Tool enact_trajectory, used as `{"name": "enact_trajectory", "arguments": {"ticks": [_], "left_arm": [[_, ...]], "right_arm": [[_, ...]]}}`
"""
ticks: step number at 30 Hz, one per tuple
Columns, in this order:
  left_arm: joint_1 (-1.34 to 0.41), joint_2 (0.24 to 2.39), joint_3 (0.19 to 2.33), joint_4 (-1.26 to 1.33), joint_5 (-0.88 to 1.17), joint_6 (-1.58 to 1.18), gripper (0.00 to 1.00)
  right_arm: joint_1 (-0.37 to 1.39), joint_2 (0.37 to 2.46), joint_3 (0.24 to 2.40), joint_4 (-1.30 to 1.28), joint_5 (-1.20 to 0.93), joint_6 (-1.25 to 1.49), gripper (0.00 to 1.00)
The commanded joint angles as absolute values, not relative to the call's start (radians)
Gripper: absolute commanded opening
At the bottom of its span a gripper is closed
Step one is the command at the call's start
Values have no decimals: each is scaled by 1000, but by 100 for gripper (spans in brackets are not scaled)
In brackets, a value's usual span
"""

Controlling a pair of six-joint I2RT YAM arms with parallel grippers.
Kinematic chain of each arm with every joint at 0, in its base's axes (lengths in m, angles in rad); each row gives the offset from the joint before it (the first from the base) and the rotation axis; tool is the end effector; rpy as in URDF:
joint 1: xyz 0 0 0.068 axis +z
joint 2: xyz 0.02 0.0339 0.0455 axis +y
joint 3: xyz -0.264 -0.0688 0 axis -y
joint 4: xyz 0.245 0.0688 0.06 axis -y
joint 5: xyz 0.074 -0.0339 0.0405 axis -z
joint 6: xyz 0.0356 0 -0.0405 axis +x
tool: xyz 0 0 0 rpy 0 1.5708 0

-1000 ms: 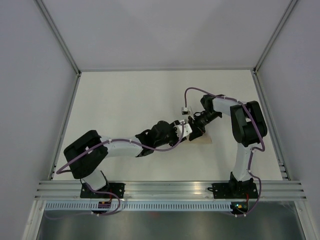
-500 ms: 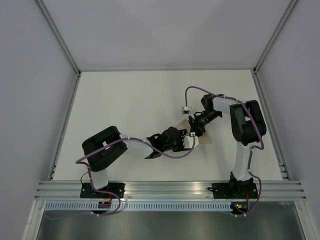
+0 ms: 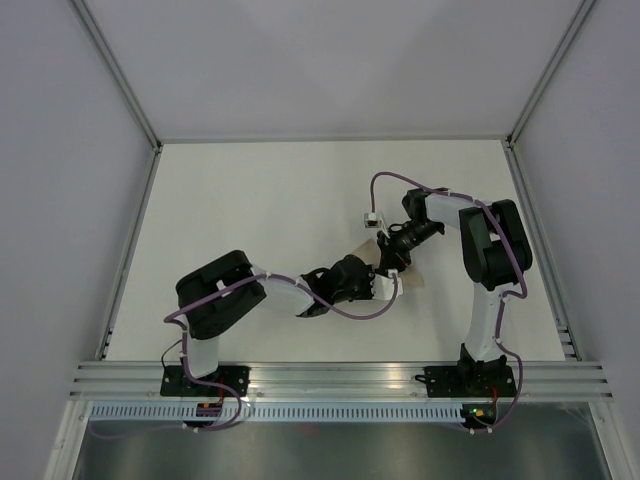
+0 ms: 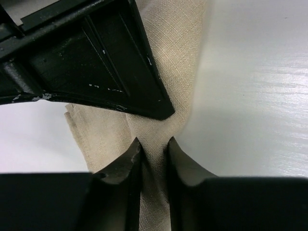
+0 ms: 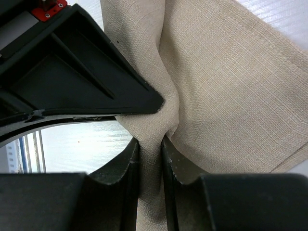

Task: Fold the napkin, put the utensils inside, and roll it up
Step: Roll the napkin with the utensil

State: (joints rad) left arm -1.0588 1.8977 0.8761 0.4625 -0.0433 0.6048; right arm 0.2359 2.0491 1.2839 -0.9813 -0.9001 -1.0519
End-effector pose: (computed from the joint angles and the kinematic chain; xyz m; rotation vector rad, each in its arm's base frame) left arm 0.1859 -0.3277 0.1278 1.5624 1.4584 -0.2213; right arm 0.3270 0.1073 0.1268 -1.5020 2.1890 1.2689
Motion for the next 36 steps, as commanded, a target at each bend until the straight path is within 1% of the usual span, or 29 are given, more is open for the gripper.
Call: {"name": "enact_trajectory", "arguments": {"ticks": [1, 2, 3, 5, 6, 7, 9, 10, 14, 22, 28, 32, 36], "left_arm": [[-1062, 1936, 891, 388, -29, 620, 19], [-1062, 1937, 888, 384, -26, 612, 13], [-1062, 1934, 888, 371, -18, 598, 11], [-1062, 1934, 891, 353, -5, 588, 7], [-1060, 1933, 894, 342, 23, 575, 6], [-1058, 1937, 905, 312, 34, 566, 5], [-1054, 1939, 913, 287, 79, 542, 5], [-1046, 1940, 923, 272, 98, 532, 4], [-1025, 1947, 945, 207, 165, 497, 3], [-974, 1942, 979, 129, 274, 425, 3], [-928, 1957, 1028, 26, 365, 384, 3], [-887, 1986, 1083, -61, 475, 327, 3], [-841, 2049, 1204, -208, 577, 295, 3]], "right_arm": [[233, 2108, 1266, -943, -805, -1108, 22], [233, 2105, 1264, -943, -807, -1108, 24], [233, 2099, 1262, -943, -805, -1106, 25], [232, 2091, 1256, -934, -805, -1101, 30], [232, 2080, 1252, -930, -805, -1095, 34], [230, 2072, 1244, -916, -805, -1091, 43], [230, 2042, 1230, -896, -804, -1078, 52], [229, 2030, 1209, -882, -801, -1063, 60], [227, 1926, 1146, -772, -790, -1016, 71], [174, 1760, 1045, -577, -821, -885, 76], [114, 1605, 938, -413, -835, -781, 78], [94, 1447, 850, -333, -836, -746, 77], [84, 1275, 744, -293, -850, -756, 79]]}}
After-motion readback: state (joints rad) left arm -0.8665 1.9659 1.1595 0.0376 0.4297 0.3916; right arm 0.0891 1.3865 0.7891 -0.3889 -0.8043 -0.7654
